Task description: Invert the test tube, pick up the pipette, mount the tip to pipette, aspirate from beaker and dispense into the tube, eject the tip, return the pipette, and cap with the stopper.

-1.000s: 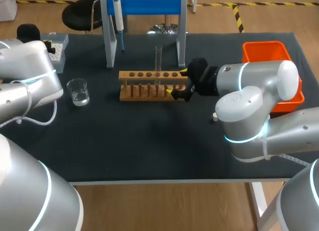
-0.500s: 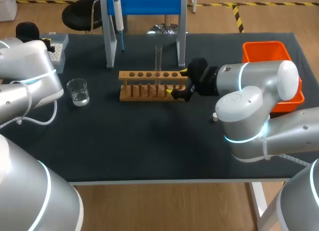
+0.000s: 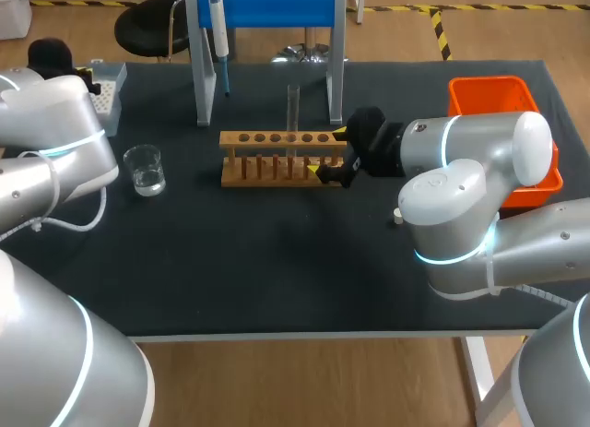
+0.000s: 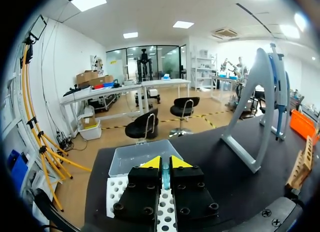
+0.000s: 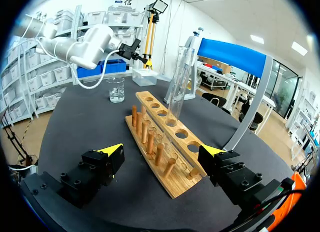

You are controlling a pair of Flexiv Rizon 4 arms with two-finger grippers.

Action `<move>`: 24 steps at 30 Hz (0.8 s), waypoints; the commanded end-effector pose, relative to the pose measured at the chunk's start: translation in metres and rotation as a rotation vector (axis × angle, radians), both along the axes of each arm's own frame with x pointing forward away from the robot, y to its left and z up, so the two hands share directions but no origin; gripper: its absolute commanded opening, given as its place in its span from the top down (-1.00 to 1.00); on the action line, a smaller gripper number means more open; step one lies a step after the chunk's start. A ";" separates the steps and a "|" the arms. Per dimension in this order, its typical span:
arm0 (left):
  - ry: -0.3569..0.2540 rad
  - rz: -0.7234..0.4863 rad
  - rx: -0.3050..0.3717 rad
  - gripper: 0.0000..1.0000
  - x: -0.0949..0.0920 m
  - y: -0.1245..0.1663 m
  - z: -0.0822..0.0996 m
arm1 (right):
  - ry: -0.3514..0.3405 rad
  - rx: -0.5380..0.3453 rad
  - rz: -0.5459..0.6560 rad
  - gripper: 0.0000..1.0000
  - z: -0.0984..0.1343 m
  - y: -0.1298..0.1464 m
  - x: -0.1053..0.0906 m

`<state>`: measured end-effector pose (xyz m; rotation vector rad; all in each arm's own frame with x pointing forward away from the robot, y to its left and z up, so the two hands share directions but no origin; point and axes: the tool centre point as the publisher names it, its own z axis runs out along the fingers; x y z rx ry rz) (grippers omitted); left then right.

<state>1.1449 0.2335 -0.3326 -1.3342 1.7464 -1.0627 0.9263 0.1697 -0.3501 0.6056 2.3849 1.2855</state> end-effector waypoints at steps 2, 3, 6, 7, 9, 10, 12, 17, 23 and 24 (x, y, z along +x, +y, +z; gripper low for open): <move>-0.013 0.008 0.008 1.00 -0.002 -0.003 0.005 | 0.005 -0.005 0.001 -1.00 0.002 0.000 0.000; -0.014 0.008 0.009 1.00 -0.002 -0.003 0.006 | 0.005 -0.005 0.001 -1.00 0.002 0.000 0.000; -0.016 0.007 0.018 1.00 -0.003 -0.005 0.009 | 0.005 -0.005 0.001 -1.00 0.002 0.000 0.000; -0.017 0.007 0.020 1.00 -0.003 -0.005 0.011 | 0.005 -0.005 0.001 -1.00 0.002 0.000 0.000; -0.020 0.008 0.025 1.00 -0.004 -0.005 0.014 | 0.005 -0.005 0.001 -1.00 0.002 0.000 0.000; -0.023 0.008 0.030 1.00 -0.004 -0.006 0.016 | 0.005 -0.005 0.001 -1.00 0.002 0.000 0.000; -0.026 0.009 0.035 1.00 -0.005 -0.006 0.020 | 0.005 -0.005 0.001 -1.00 0.002 0.000 0.000; -0.046 0.010 0.058 1.00 -0.009 -0.008 0.034 | 0.005 -0.005 0.001 -1.00 0.002 0.000 0.000; -0.055 -0.093 0.105 1.00 -0.023 -0.024 0.069 | 0.005 -0.005 0.001 -1.00 0.002 0.000 0.000; -0.068 -0.126 0.099 1.00 -0.028 -0.030 0.077 | 0.005 -0.005 0.001 -1.00 0.002 0.000 0.000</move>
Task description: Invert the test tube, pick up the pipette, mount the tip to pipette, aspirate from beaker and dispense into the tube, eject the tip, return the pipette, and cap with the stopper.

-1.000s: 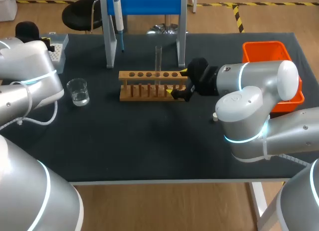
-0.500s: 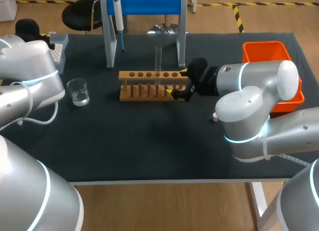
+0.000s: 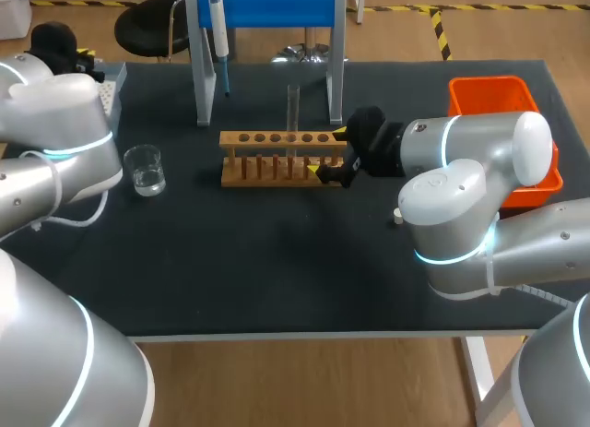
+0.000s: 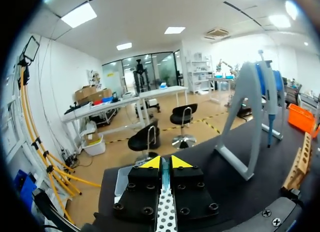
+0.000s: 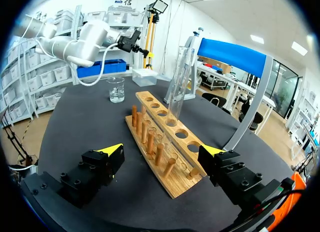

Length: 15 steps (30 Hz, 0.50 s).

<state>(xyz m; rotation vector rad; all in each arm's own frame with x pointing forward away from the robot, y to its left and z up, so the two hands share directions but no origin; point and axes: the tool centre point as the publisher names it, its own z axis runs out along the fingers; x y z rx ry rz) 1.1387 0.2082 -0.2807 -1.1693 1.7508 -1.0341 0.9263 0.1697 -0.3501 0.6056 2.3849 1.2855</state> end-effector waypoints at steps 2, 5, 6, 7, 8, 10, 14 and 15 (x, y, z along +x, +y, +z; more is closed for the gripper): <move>0.053 -0.170 0.025 1.00 -0.032 -0.016 0.042 | 0.005 -0.005 0.001 -1.00 0.002 0.000 0.000; 0.061 -0.383 0.068 1.00 -0.058 -0.044 0.071 | 0.005 -0.005 0.001 -1.00 0.002 0.000 0.000; 0.061 -0.383 0.068 1.00 -0.058 -0.044 0.071 | 0.005 -0.005 0.001 -1.00 0.002 0.000 0.000; 0.061 -0.383 0.068 1.00 -0.058 -0.044 0.071 | 0.005 -0.005 0.001 -1.00 0.002 0.000 0.000; 0.061 -0.383 0.068 1.00 -0.058 -0.044 0.071 | 0.005 -0.005 0.001 -1.00 0.002 0.000 0.000; 0.061 -0.383 0.068 1.00 -0.058 -0.044 0.071 | 0.005 -0.005 0.001 -1.00 0.002 0.000 0.000; 0.061 -0.383 0.068 1.00 -0.058 -0.044 0.071 | 0.005 -0.005 0.001 -1.00 0.002 0.000 0.000; 0.061 -0.383 0.068 1.00 -0.058 -0.044 0.071 | 0.005 -0.005 0.001 -1.00 0.002 0.000 0.000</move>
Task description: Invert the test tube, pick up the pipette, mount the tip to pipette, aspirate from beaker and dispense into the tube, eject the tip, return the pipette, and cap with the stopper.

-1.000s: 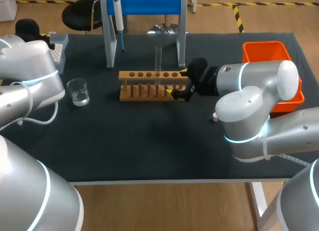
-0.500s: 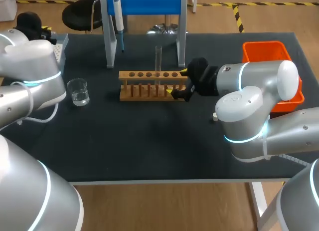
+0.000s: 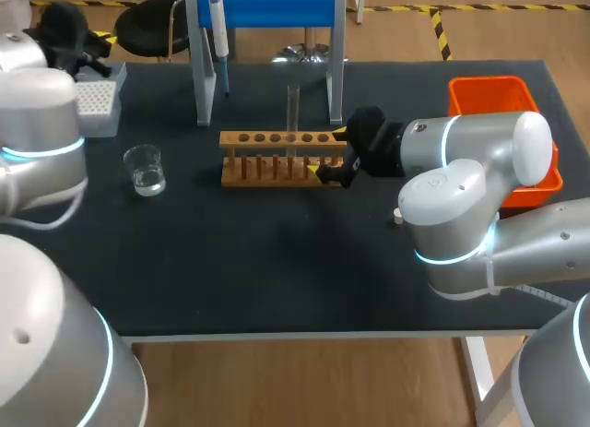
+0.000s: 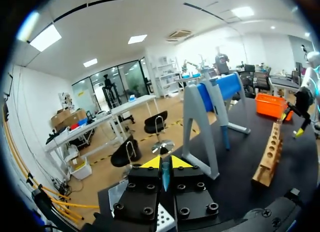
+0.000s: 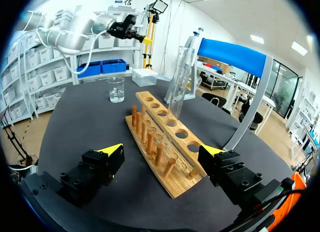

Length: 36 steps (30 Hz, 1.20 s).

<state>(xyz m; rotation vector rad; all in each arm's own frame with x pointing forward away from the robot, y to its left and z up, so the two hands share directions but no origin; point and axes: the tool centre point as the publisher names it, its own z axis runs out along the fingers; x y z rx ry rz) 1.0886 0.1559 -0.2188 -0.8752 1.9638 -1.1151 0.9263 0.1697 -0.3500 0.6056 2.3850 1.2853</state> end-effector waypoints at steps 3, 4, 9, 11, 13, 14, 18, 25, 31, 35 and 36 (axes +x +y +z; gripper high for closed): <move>0.084 -0.099 -0.005 1.00 -0.008 0.008 0.009 | 0.005 -0.005 0.001 -1.00 0.002 0.000 0.000; 0.084 -0.099 -0.005 1.00 -0.008 0.008 0.009 | 0.005 -0.005 0.001 -1.00 0.002 0.000 0.000; 0.132 -0.207 0.037 1.00 -0.018 -0.013 0.019 | 0.005 -0.005 0.001 -1.00 0.002 0.000 0.000; 0.183 -0.271 0.044 1.00 -0.036 -0.036 0.027 | 0.005 -0.005 0.001 -1.00 0.002 0.000 0.000; 0.194 -0.334 0.045 1.00 -0.060 -0.060 0.035 | 0.005 -0.005 0.001 -1.00 0.002 0.000 0.000; 0.213 -0.361 0.052 1.00 -0.072 -0.072 0.038 | 0.005 -0.005 0.001 -1.00 0.002 0.000 0.000; 0.233 -0.452 0.045 1.00 -0.114 -0.109 0.051 | 0.005 -0.005 0.001 -1.00 0.002 0.000 0.000; 0.270 -0.561 0.019 1.00 -0.167 -0.156 0.069 | 0.005 -0.005 0.001 -1.00 0.002 0.000 0.000; 0.261 -0.663 0.026 1.00 -0.198 -0.195 0.077 | 0.005 -0.005 0.001 -1.00 0.002 0.000 0.000; 0.272 -0.717 0.026 1.00 -0.212 -0.224 0.078 | 0.005 -0.005 0.001 -1.00 0.002 0.000 0.000; 0.275 -0.728 0.028 1.00 -0.215 -0.230 0.078 | 0.005 -0.005 0.001 -1.00 0.002 0.000 0.000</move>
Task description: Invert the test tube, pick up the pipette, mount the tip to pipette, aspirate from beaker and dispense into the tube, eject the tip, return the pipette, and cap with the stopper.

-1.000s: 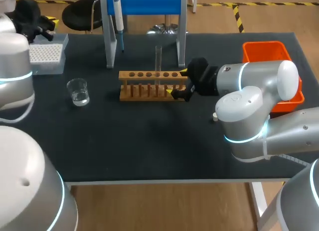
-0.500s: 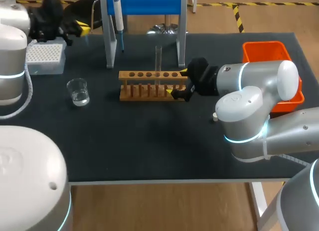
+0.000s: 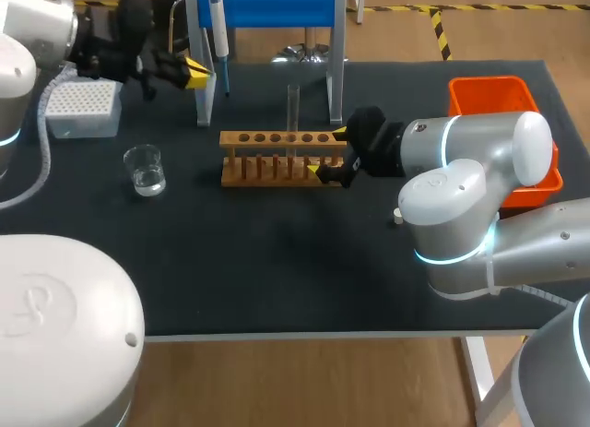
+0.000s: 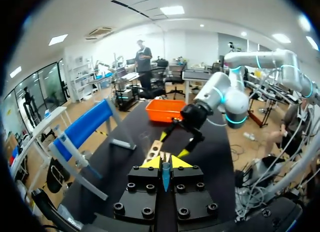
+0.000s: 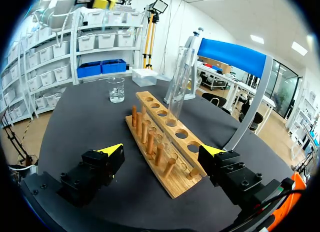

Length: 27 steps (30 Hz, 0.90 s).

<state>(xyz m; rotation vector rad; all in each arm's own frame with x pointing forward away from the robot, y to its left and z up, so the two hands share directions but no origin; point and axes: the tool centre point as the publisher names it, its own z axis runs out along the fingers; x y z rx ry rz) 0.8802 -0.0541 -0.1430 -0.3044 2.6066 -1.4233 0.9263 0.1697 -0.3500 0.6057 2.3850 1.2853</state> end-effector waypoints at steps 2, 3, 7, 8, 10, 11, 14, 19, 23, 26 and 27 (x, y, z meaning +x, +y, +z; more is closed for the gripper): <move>-0.003 -0.032 0.007 1.00 -0.012 -0.032 0.003 | 0.005 -0.005 0.001 -1.00 0.002 0.000 0.000; -0.007 -0.043 0.005 1.00 -0.015 -0.038 0.003 | 0.005 -0.005 0.001 -1.00 0.002 0.000 0.000; -0.004 -0.079 -0.009 1.00 -0.025 -0.059 0.004 | 0.005 -0.005 0.001 -1.00 0.002 0.000 0.000; 0.005 -0.083 -0.016 1.00 -0.027 -0.062 0.004 | 0.005 -0.005 0.001 -1.00 0.002 0.000 0.000; 0.003 -0.089 -0.012 1.00 -0.030 -0.068 0.002 | 0.005 -0.005 0.001 -1.00 0.002 0.000 0.000; 0.011 -0.090 -0.019 1.00 -0.032 -0.070 0.002 | 0.005 -0.005 0.001 -1.00 0.002 0.000 0.000; 0.020 -0.095 -0.016 1.00 -0.037 -0.074 0.003 | 0.005 -0.005 0.001 -1.00 0.002 0.000 0.000; 0.020 -0.095 -0.016 1.00 -0.037 -0.074 0.003 | 0.005 -0.005 0.001 -1.00 0.002 0.000 0.000; 0.020 -0.095 -0.016 1.00 -0.037 -0.074 0.003 | 0.005 -0.005 0.001 -1.00 0.002 0.000 0.000; 0.020 -0.095 -0.016 1.00 -0.037 -0.074 0.003 | -0.006 -0.007 0.002 -1.00 0.005 -0.006 -0.003; 0.020 -0.095 -0.016 1.00 -0.037 -0.074 0.003 | -0.009 -0.005 0.007 -1.00 0.008 -0.012 -0.008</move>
